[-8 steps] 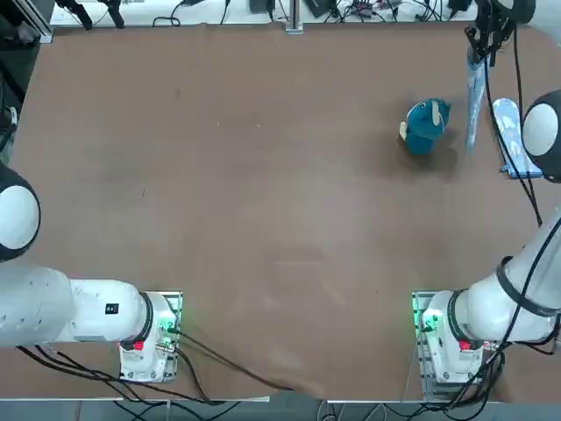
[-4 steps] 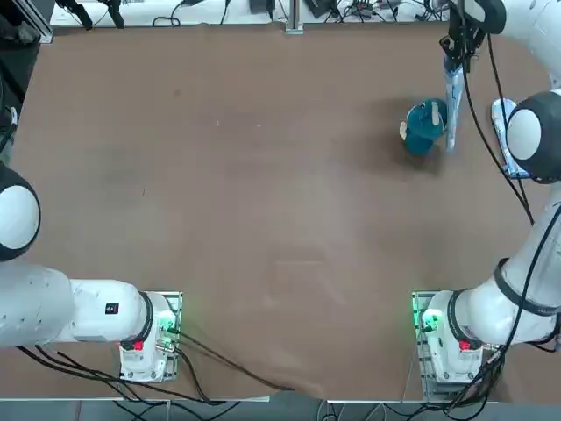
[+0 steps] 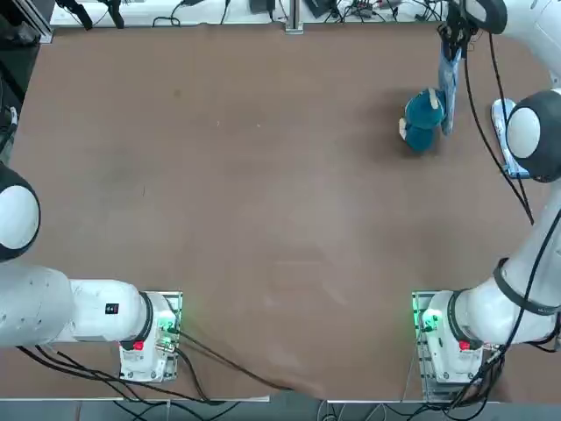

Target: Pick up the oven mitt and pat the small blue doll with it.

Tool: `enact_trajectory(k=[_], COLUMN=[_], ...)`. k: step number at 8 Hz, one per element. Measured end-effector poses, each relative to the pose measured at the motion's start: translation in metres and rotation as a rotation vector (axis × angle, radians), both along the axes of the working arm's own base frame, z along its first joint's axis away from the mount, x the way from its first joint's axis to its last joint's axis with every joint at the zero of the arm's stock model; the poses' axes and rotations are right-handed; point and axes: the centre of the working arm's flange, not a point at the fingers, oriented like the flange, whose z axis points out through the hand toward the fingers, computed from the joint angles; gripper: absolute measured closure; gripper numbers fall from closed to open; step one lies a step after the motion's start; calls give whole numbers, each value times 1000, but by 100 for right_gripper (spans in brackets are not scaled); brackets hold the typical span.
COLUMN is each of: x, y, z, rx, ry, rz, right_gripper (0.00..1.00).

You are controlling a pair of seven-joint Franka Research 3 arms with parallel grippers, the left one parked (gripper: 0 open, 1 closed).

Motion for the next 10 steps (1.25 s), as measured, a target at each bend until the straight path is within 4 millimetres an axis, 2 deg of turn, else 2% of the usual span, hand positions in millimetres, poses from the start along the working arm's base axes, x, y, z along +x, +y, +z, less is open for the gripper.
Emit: enact_trajectory(k=[1,4,7,10], x=[1,-2,-12,-17], y=[-18,-93,-147,-191], z=[3,9,-14,-37], rx=[-4,-109,-309,-455], ry=[-7,7,71,101], rz=[-23,-81,-59,66], right_gripper=[96,96,96,96])
